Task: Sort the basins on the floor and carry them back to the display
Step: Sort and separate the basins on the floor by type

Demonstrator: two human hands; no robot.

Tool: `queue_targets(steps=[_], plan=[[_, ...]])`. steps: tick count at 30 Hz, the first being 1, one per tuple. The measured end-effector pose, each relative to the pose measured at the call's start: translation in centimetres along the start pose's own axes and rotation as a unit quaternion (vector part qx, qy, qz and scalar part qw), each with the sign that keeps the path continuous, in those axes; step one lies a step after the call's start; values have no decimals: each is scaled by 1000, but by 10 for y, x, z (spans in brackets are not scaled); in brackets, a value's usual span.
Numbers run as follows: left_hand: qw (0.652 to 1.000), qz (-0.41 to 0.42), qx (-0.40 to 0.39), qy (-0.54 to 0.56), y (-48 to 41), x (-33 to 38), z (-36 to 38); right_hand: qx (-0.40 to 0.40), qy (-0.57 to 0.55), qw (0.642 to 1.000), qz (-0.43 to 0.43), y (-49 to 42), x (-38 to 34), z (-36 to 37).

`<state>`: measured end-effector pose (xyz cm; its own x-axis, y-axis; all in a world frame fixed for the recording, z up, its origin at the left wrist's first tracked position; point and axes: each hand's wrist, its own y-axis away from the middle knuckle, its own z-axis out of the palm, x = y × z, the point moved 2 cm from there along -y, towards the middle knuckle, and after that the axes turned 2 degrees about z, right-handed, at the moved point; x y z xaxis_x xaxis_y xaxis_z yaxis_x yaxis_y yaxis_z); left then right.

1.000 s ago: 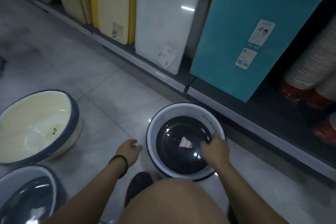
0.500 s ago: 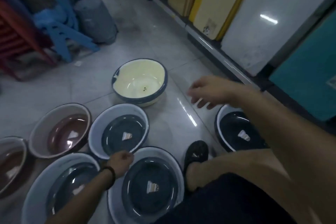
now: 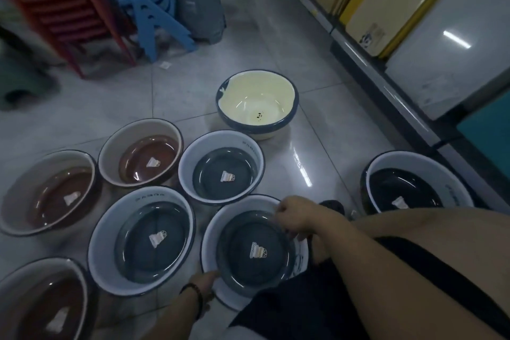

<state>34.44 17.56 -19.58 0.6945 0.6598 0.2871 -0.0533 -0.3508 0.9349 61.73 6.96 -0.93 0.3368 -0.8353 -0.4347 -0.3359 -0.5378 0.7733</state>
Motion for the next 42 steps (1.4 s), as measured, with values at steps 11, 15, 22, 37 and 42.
queue_targets(steps=[11, 15, 22, 37, 42], plan=[[969, 45, -13, 241, 16, 18, 13, 114, -23, 993, 1, 7, -3, -12], [956, 51, -57, 283, 53, 33, 23, 197, -2, 980, -26, 9, -11, -26], [941, 60, -115, 312, 116, 62, 64, 281, 38, 959, 6, 38, 5, -107], [913, 348, -196, 80, 230, 314, 268, 578, -377, 724, -12, 115, 220, -245], [897, 375, -226, -59, 214, 349, 354, 611, -456, 647, 14, 89, 310, -225]])
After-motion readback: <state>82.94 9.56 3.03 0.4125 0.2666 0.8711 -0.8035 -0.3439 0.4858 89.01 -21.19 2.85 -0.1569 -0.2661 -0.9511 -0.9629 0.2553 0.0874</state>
